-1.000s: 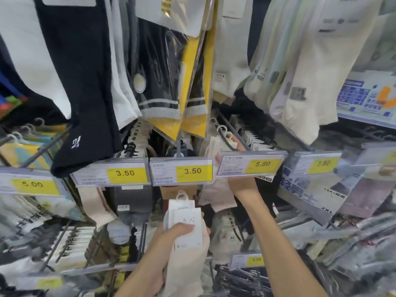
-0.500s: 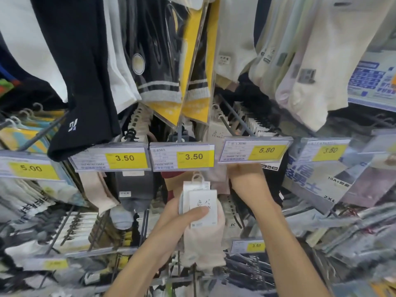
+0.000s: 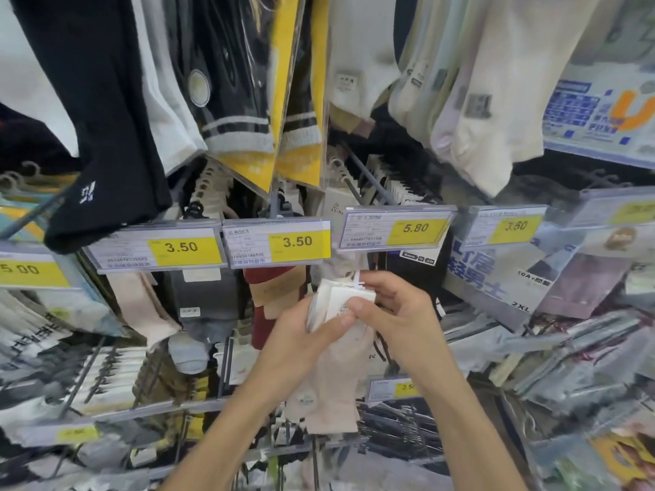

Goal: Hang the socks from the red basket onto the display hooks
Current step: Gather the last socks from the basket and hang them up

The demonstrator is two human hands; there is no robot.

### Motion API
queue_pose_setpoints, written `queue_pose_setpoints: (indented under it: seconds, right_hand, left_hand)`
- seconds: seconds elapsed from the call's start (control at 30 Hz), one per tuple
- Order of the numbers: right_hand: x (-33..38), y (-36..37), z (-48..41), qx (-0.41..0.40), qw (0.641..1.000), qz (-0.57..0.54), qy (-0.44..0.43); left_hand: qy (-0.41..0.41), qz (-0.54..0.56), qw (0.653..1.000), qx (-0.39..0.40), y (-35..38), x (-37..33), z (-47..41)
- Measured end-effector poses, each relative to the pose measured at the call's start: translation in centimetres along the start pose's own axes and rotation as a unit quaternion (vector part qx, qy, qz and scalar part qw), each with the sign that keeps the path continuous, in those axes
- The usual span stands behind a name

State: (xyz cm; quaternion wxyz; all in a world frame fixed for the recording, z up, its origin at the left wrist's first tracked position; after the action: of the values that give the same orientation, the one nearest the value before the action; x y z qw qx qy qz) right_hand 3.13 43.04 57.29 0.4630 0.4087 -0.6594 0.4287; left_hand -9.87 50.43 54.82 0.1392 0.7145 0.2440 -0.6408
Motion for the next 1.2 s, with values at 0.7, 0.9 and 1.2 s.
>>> queue_pose_setpoints:
  seconds: [0.7, 0.9, 1.2]
  right_hand:
    - [0.3, -1.2, -8.1, -0.057, 0.961, 0.211, 0.167]
    - [-1.6, 1.3, 2.1, -0.141, 0.954, 0.264, 0.008]
    - [-18.1, 8.3, 33.4, -0.147, 0.911, 0.105, 0.37]
  left_hand:
    - [-0.202, -0.353, 0.913, 0.03, 0.0, 11.0, 5.5]
    - [-0.044, -0.37, 0.928, -0.02, 2.9, 9.1, 6.6]
    - [-0.163, -0.281, 0.854, 0.406, 20.6, 19.7, 15.8]
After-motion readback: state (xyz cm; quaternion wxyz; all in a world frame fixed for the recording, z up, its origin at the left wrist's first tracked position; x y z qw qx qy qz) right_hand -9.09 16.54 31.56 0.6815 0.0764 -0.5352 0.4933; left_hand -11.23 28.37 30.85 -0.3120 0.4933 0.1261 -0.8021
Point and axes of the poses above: each hand's wrist, its own z-axis away from the middle knuckle, its own y-axis out of the palm, x = y × z, the point moved 5 cm from there along -z, towards the middle knuckle, and after that the axes turned 15 degrees about x, right-handed, at the moved point
